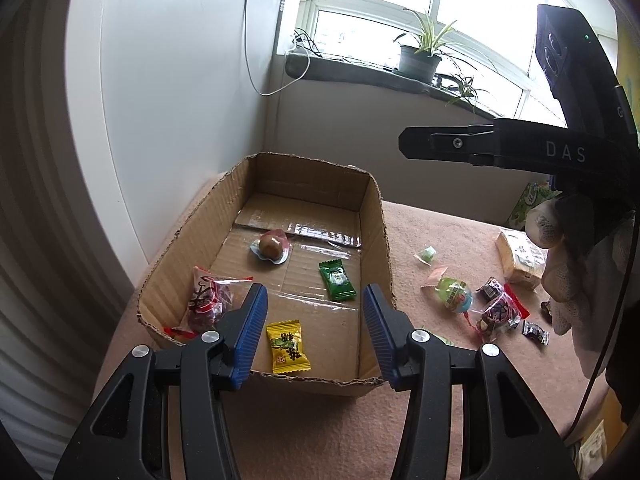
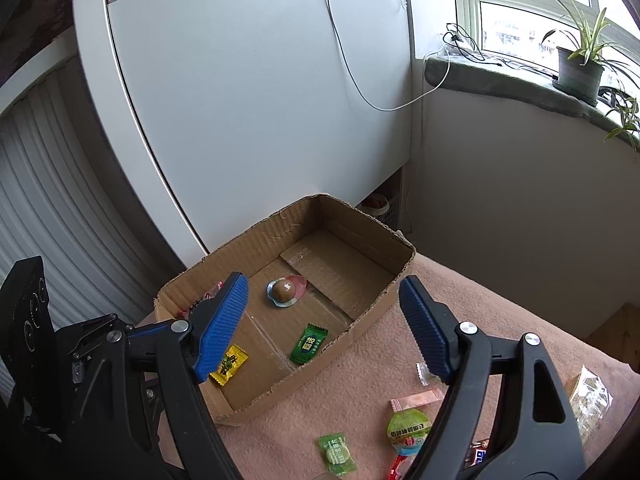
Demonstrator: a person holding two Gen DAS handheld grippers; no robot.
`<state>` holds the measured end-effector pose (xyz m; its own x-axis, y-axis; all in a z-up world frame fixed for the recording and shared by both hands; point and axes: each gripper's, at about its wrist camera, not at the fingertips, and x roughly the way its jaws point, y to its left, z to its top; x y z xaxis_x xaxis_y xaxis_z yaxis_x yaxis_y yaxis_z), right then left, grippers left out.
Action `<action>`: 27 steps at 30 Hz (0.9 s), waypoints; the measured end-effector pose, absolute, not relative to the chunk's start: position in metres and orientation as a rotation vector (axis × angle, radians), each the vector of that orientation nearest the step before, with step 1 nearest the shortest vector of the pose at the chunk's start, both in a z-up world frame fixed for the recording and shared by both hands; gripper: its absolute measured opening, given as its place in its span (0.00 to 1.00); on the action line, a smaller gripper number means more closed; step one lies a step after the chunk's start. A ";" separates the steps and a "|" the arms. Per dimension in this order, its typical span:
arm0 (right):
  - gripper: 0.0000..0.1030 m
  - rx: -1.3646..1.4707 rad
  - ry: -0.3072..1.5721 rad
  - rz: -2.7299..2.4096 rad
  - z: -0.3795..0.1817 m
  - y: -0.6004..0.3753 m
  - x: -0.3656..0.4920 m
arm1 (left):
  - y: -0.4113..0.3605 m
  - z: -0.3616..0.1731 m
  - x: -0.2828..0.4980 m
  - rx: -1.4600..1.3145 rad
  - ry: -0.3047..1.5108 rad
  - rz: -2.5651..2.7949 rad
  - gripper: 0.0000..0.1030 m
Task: Organize snacks
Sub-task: 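Grasp the light green candy packet with the left tool while the right tool moves toward the black candy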
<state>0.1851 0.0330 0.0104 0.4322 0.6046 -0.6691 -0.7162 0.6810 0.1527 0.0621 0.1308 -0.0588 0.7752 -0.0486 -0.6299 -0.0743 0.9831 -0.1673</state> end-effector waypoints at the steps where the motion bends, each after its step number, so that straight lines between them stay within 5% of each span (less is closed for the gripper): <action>1: 0.78 -0.159 0.757 0.822 0.013 0.027 0.184 | 0.129 -0.058 0.061 -0.190 0.681 0.013 0.47; 16: 0.78 -0.107 0.692 0.701 0.035 -0.090 0.146 | 0.078 -0.049 0.043 -0.200 0.662 -0.088 0.47; 27: 0.78 -0.061 0.803 0.539 -0.022 -0.199 0.107 | 0.032 -0.079 0.045 -0.238 0.750 -0.191 0.47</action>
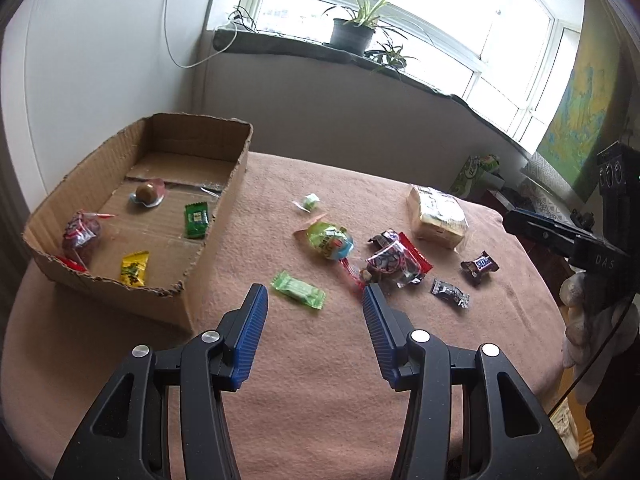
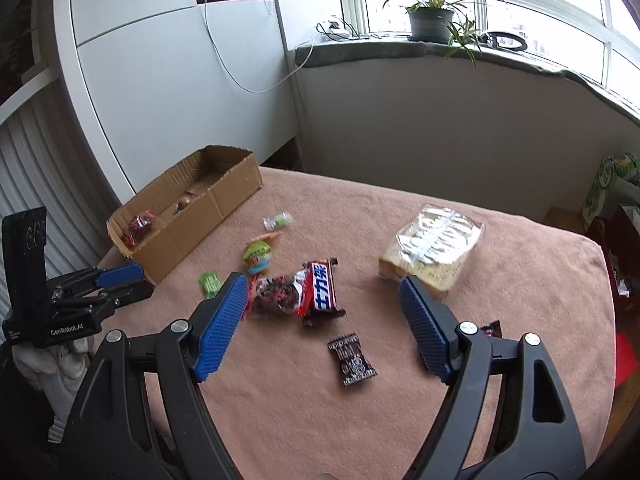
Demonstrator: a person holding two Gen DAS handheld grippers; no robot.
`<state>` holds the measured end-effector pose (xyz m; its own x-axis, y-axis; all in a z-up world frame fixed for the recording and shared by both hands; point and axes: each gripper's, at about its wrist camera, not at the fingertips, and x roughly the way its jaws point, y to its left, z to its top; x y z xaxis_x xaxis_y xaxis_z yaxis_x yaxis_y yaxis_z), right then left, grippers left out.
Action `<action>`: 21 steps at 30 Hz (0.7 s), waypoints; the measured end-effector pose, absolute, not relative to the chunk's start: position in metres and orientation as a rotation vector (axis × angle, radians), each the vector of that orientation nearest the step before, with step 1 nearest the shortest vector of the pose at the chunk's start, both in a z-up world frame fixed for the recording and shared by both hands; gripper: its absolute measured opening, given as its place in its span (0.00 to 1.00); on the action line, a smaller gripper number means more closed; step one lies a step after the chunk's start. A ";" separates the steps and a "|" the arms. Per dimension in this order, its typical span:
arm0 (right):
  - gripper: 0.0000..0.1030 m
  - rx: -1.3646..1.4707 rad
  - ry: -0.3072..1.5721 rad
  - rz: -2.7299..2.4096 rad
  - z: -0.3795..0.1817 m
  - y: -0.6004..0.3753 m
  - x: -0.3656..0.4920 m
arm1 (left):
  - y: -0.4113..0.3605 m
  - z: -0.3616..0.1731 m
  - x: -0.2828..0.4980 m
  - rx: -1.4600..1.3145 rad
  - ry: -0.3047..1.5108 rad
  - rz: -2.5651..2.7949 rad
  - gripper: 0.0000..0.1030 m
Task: Organize snacks
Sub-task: 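Grasp the light green candy packet with the left tool while the right tool moves toward the black candy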
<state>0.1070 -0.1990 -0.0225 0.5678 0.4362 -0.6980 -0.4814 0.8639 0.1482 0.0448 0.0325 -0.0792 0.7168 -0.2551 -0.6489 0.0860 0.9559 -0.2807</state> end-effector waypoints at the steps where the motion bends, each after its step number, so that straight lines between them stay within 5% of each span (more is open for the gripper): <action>1: 0.78 -0.061 0.819 0.530 -0.030 -0.204 0.106 | 0.029 -0.082 0.046 -0.238 0.761 -0.194 0.47; 21: 0.76 -0.063 0.920 0.530 -0.085 -0.225 0.110 | 0.012 -0.129 0.096 -0.235 0.914 -0.158 0.47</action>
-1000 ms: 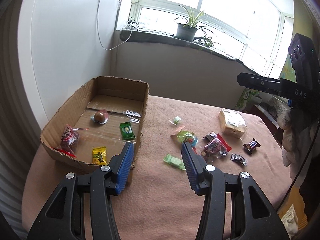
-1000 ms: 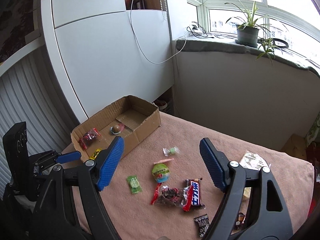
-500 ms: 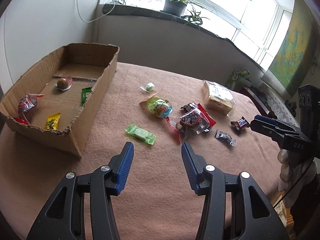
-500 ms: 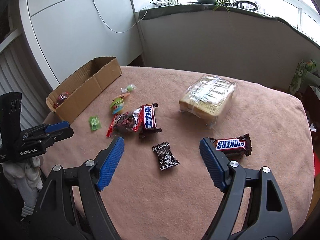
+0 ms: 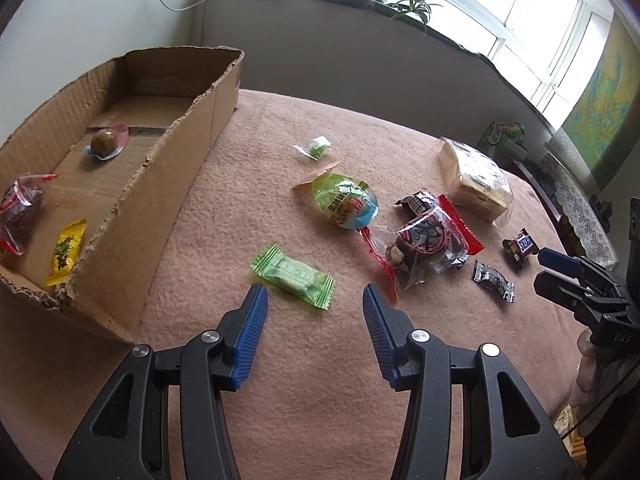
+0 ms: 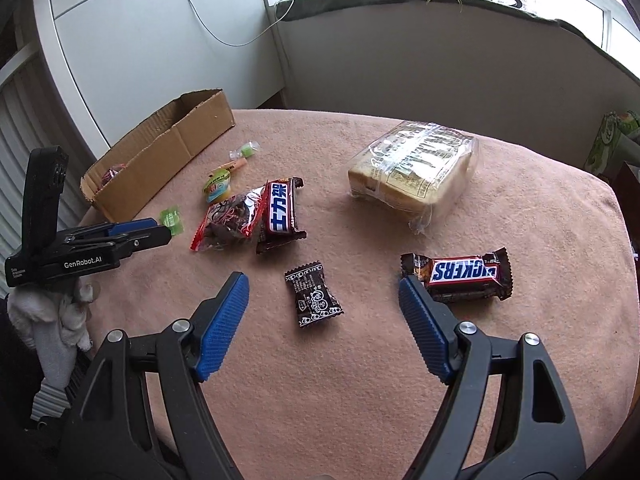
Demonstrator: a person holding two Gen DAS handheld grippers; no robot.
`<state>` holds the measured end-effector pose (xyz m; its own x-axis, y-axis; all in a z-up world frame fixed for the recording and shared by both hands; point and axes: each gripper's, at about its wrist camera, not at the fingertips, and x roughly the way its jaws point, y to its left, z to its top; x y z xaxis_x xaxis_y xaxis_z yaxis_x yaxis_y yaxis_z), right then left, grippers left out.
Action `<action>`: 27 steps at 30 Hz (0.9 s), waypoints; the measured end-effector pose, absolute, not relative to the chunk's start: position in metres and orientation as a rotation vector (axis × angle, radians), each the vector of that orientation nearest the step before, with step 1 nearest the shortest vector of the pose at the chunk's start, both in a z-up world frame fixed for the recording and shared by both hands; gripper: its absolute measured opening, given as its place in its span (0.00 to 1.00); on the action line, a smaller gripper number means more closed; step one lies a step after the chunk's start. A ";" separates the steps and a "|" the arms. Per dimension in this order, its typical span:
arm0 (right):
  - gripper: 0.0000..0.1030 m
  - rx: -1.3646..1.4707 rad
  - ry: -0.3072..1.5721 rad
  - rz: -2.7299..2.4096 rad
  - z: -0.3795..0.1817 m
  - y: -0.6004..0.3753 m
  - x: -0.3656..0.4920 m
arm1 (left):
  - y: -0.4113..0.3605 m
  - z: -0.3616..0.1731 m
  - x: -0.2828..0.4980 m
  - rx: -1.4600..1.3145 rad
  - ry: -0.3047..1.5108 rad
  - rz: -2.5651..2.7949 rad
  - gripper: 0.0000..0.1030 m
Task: Organize snacks
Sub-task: 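Grasp the light green candy packet with the left tool while the right tool moves toward the black candy, then grasp the black wrapped candy with the right tool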
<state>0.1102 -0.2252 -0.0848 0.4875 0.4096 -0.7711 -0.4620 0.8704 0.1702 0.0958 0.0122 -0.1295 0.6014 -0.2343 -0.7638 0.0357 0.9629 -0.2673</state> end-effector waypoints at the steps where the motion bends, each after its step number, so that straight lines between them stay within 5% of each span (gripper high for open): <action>1: 0.73 -0.060 0.925 0.532 -0.086 -0.226 0.111 | 0.012 -0.130 0.098 -0.230 0.917 -0.156 0.47; 12: 0.68 -0.083 0.948 0.553 -0.094 -0.219 0.115 | -0.012 -0.133 0.117 -0.093 0.919 -0.117 0.44; 22: 0.48 -0.201 0.991 0.541 -0.116 -0.190 0.118 | -0.017 -0.134 0.113 -0.026 0.904 -0.084 0.23; 27: 0.37 -0.241 0.990 0.536 -0.116 -0.184 0.117 | -0.016 -0.133 0.112 -0.020 0.902 -0.089 0.20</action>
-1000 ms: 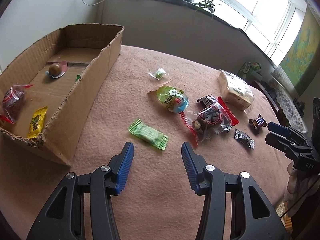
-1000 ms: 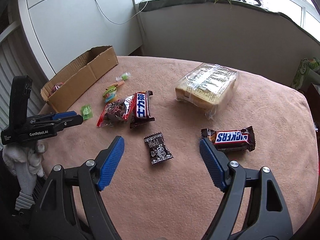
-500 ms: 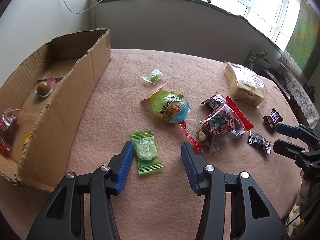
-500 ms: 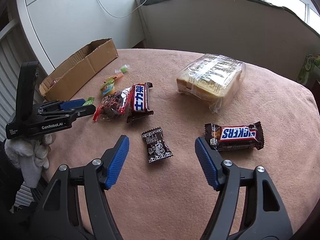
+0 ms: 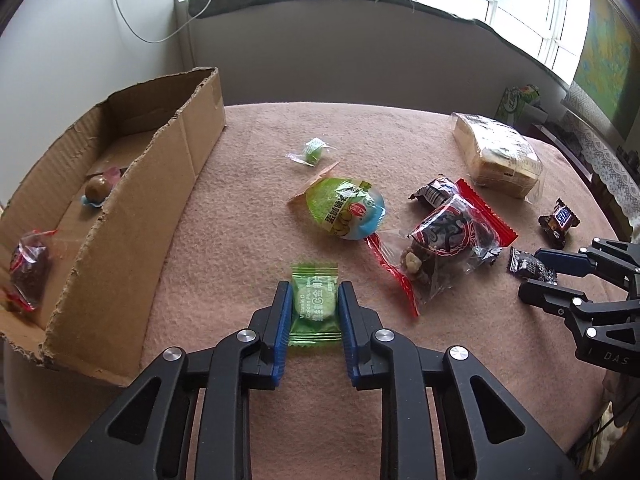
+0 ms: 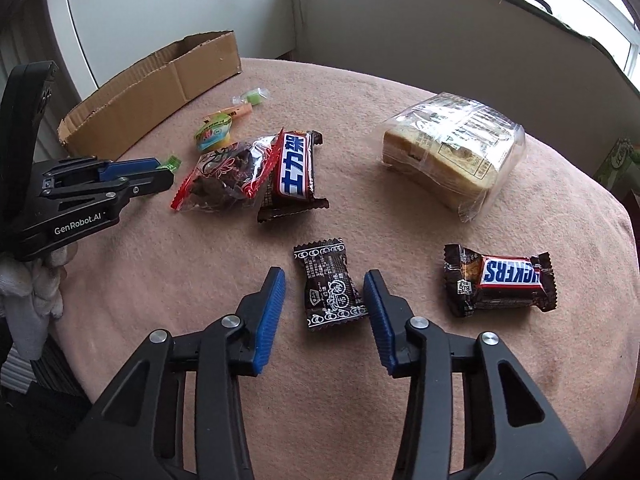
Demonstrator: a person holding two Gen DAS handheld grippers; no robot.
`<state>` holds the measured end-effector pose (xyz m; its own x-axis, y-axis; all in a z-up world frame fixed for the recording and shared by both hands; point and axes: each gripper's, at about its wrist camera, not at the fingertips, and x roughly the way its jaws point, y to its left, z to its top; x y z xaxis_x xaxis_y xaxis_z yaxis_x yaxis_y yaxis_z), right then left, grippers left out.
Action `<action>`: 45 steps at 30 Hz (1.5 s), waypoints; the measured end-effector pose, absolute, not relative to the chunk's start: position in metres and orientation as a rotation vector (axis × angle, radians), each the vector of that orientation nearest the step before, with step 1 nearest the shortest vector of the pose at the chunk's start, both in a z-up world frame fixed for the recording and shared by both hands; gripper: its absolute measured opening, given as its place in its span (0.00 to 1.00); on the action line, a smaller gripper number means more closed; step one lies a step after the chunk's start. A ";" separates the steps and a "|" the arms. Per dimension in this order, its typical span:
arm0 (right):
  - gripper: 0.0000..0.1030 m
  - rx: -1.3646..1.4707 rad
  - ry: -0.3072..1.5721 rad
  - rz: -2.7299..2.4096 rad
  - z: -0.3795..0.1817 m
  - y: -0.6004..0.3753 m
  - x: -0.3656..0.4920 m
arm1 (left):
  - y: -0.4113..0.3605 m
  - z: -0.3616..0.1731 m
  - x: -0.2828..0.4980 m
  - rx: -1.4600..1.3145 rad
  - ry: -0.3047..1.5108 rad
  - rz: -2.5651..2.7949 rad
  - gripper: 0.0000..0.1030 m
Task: Organize snacks
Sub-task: 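Grasp the black wrapped candy with the right tool, then release the black candy into the box while the left tool drops the light green packet in it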
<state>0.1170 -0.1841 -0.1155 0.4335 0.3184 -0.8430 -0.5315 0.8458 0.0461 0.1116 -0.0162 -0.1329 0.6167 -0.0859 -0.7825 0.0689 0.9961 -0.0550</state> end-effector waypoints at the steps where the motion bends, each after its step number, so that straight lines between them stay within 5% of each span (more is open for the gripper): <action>1: 0.32 -0.243 0.990 0.539 -0.115 -0.183 0.117 | -0.016 -0.133 0.112 -0.021 0.901 -0.090 0.20; 45: 0.27 -0.222 0.820 0.537 -0.039 -0.178 0.096 | 0.020 -0.078 0.075 -0.120 0.765 -0.123 0.20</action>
<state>0.0960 -0.1778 -0.0388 0.5592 0.3672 -0.7433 -0.5346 0.8450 0.0153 0.0747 0.0197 -0.0778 0.7145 -0.1549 -0.6822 0.0675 0.9859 -0.1531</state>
